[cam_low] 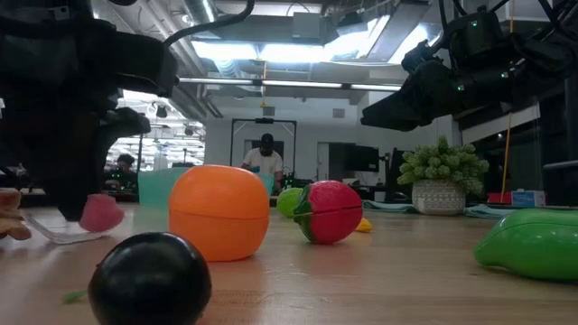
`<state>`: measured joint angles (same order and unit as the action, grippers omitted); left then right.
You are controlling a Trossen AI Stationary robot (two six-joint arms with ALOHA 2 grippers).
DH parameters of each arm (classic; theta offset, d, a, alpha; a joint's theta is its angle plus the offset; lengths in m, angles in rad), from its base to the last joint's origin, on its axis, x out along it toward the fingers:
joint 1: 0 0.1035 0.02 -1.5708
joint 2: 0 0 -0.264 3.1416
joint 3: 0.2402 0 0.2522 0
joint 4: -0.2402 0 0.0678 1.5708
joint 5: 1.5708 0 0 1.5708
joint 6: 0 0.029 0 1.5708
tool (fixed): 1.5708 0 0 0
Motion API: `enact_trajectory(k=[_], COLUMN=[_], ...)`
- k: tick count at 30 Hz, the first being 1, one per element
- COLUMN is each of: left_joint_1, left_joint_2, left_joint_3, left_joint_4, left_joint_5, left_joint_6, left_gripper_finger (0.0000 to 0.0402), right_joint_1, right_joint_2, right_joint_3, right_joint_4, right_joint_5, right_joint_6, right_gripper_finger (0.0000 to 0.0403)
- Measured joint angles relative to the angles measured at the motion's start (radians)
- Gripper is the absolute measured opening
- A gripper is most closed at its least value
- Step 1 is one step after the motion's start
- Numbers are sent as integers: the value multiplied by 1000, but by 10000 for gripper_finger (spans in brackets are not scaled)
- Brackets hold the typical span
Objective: Pick and placing Produce into tupperware
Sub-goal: Put the pink peach into the blue bin
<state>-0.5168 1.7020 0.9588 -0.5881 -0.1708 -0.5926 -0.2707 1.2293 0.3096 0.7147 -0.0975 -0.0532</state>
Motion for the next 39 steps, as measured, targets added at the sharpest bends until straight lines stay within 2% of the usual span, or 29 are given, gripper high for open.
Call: enact_trajectory(k=[10,16,23,26,29,39], left_joint_1=[46,126,251,304,358,552], left_joint_2=[-130,-264,-417,-461,-504,-639], left_joint_3=[0,0,0,-11,-62,-298], left_joint_4=[-109,-166,-148,-92,31,428], left_joint_5=[-63,-108,-119,-120,-107,87], left_joint_6=[79,173,327,398,494,622], left_gripper_finger=[17,10,4,3,3,2], right_joint_1=[0,0,0,0,0,0], right_joint_2=[0,0,0,0,0,0], right_joint_3=[0,0,0,0,0,0], right_joint_4=[0,0,-1,-1,-3,-3], right_joint_5=[-2,-28,-29,-29,-29,-29], right_joint_6=[0,-4,-8,-10,-10,-31], right_gripper_finger=[280,280,280,280,280,280])
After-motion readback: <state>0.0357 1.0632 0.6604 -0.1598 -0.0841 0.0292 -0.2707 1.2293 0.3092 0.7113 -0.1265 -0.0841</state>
